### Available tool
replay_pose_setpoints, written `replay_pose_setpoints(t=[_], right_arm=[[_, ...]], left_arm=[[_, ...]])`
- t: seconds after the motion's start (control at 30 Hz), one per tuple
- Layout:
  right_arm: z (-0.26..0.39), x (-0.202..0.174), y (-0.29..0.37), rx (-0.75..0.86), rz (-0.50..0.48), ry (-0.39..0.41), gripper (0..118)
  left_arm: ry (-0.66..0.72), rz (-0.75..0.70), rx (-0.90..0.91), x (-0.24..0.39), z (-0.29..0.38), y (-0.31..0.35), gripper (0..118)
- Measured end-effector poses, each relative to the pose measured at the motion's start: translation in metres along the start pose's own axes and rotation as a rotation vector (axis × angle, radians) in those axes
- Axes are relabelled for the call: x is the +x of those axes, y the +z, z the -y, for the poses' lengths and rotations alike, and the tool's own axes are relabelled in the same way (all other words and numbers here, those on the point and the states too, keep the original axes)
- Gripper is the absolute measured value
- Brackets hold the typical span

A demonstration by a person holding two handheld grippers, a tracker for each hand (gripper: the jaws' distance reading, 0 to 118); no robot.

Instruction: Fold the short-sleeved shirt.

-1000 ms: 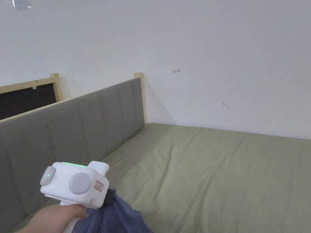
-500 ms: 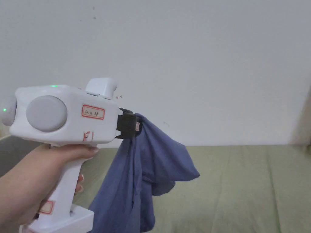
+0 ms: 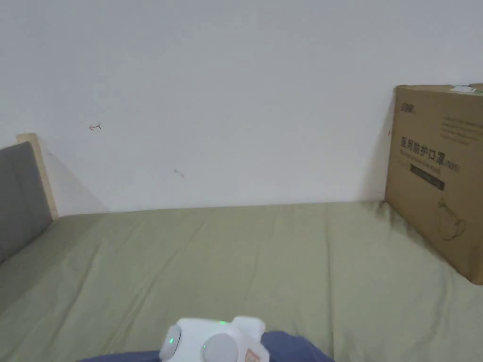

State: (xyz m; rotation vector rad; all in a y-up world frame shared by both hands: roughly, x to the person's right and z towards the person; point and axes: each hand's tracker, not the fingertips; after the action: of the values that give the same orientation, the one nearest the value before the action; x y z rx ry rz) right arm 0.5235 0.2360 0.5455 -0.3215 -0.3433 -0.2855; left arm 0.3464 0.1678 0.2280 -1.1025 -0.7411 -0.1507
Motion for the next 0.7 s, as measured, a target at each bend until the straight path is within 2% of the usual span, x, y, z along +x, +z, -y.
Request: replay_pose_setpoints(t=[0.03, 0.07, 0.1, 0.13, 0.23, 0.37, 0.4, 0.43, 0.47, 0.5, 0.53, 0.6, 0.63, 0.7], right_arm=[[0.003, 0.001, -0.002, -0.016, -0.003, 0.002, 0], [0.005, 0.001, -0.004, -0.026, -0.005, 0.003, 0], [0.007, 0.001, -0.006, -0.037, -0.007, 0.004, 0], [0.009, -0.001, -0.008, -0.047, -0.011, 0.003, 0], [0.007, -0.008, -0.010, -0.061, -0.022, -0.003, 0], [-0.006, -0.024, -0.002, -0.027, -0.056, 0.009, 0], [-0.010, -0.028, 0.003, 0.000, -0.067, 0.017, 0], [-0.014, -0.032, 0.006, 0.032, -0.079, 0.025, 0], [-0.017, -0.035, 0.010, 0.067, -0.086, 0.037, 0], [-0.019, -0.039, 0.013, 0.104, -0.086, 0.050, 0], [-0.019, -0.041, 0.018, 0.145, -0.092, 0.059, 0], [-0.015, -0.042, 0.028, 0.299, -0.179, 0.053, 0], [-0.014, -0.044, 0.031, 0.346, -0.167, 0.071, 0], [-0.010, -0.053, 0.039, 0.410, -0.097, 0.109, 0]], left_arm=[[0.054, 0.019, -0.004, -0.010, 0.009, -0.005, 81], [0.090, 0.052, -0.019, -0.019, 0.014, -0.008, 104], [0.107, 0.085, -0.029, -0.027, 0.018, -0.005, 113], [0.115, 0.126, 0.011, -0.033, 0.020, 0.003, 113], [0.106, 0.092, 0.142, -0.042, 0.013, 0.043, 113], [0.150, 0.108, 0.349, -0.044, 0.024, 0.129, 112], [0.164, 0.135, 0.440, -0.043, 0.036, 0.153, 106], [0.164, 0.166, 0.526, -0.041, 0.051, 0.174, 91], [0.164, 0.164, 0.612, -0.037, 0.067, 0.193, 68], [0.141, 0.114, 0.670, -0.033, 0.082, 0.209, 26], [0.103, 0.057, 0.722, -0.026, 0.096, 0.219, 0], [-0.020, -0.083, 0.864, -0.014, 0.134, 0.241, 0], [-0.065, -0.086, 0.927, -0.013, 0.151, 0.248, 0], [-0.028, -0.159, 1.034, -0.006, 0.185, 0.255, 0]])
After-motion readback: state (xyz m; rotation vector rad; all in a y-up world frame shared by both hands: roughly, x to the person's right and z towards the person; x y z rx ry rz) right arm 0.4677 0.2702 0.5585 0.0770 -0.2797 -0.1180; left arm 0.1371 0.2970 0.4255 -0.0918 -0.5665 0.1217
